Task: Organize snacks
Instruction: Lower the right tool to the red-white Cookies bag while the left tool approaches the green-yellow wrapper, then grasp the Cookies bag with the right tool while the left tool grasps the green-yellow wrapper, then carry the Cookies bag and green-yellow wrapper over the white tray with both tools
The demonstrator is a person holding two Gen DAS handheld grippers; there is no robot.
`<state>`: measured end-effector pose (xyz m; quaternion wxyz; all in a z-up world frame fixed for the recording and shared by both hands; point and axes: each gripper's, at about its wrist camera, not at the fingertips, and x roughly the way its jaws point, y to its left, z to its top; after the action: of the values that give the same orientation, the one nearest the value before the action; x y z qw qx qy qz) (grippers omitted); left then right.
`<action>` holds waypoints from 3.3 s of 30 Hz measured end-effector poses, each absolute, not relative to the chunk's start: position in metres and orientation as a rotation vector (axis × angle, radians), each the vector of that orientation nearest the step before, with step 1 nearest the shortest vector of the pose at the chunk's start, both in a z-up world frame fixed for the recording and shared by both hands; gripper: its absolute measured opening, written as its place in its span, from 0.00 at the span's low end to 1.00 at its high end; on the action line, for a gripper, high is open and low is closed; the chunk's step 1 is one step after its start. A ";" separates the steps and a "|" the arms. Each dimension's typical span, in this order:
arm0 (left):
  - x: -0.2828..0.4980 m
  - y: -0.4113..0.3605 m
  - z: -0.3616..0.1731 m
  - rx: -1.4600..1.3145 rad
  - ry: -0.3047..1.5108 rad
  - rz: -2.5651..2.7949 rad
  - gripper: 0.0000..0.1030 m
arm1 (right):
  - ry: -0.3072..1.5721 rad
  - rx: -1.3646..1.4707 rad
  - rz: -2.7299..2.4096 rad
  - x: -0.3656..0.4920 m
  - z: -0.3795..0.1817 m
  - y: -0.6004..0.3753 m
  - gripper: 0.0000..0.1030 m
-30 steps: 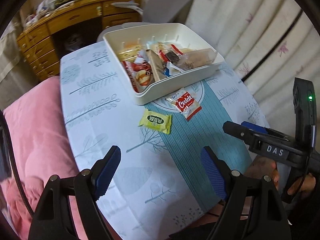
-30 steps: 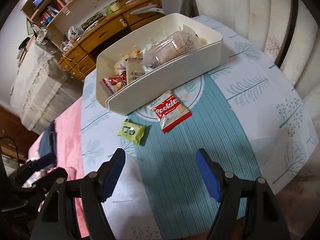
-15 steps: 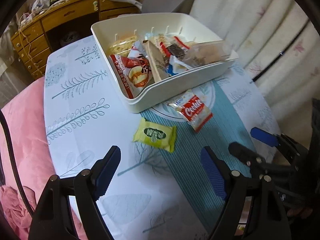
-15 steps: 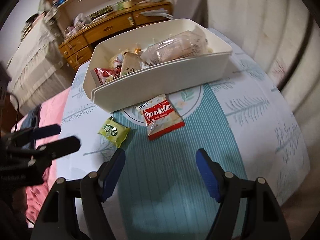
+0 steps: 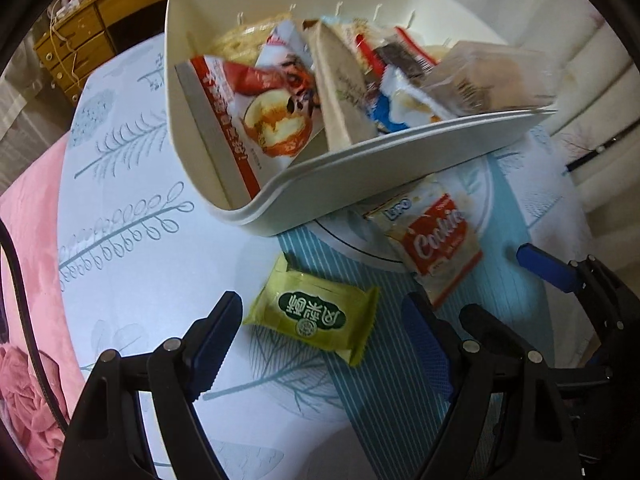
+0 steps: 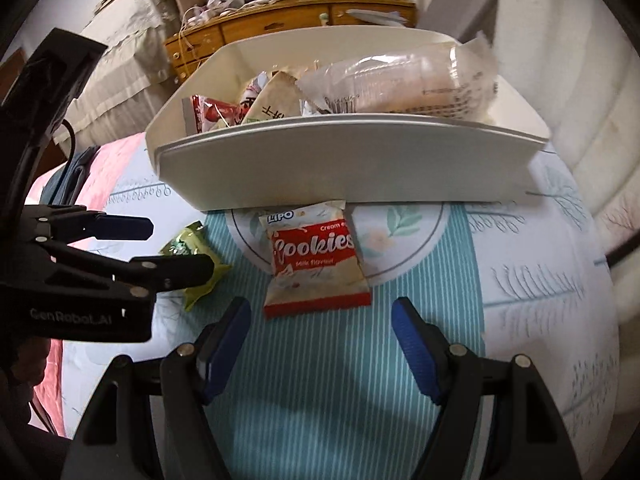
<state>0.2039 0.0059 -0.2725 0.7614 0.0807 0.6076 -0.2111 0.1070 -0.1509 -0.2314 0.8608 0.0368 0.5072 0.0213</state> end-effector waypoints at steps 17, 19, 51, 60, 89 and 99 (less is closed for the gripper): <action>0.223 0.004 -0.299 0.131 1.353 -0.441 0.64 | 1.091 0.003 0.130 0.142 -0.258 -0.141 0.69; 0.226 0.005 -0.297 0.125 1.349 -0.441 0.60 | 1.081 -0.020 0.126 0.142 -0.258 -0.138 0.65; 0.169 0.155 -0.249 -0.004 1.339 -0.386 0.49 | 1.243 0.112 0.067 0.117 -0.249 -0.039 0.50; 0.179 0.180 -0.209 -0.176 1.330 -0.375 0.49 | 1.156 0.052 0.125 0.103 -0.197 -0.012 0.49; 0.257 0.028 -0.118 -0.172 1.252 -0.219 0.50 | 0.825 0.114 0.278 0.176 -0.078 -0.182 0.50; 0.293 -0.001 -0.118 -0.220 1.205 -0.163 0.50 | 0.838 0.117 0.297 0.213 -0.088 -0.223 0.50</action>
<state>0.2932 -0.0010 -0.1176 0.8150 -0.1033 0.5650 -0.0762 0.2130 -0.2226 -0.0884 0.9011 0.0567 0.4051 0.1438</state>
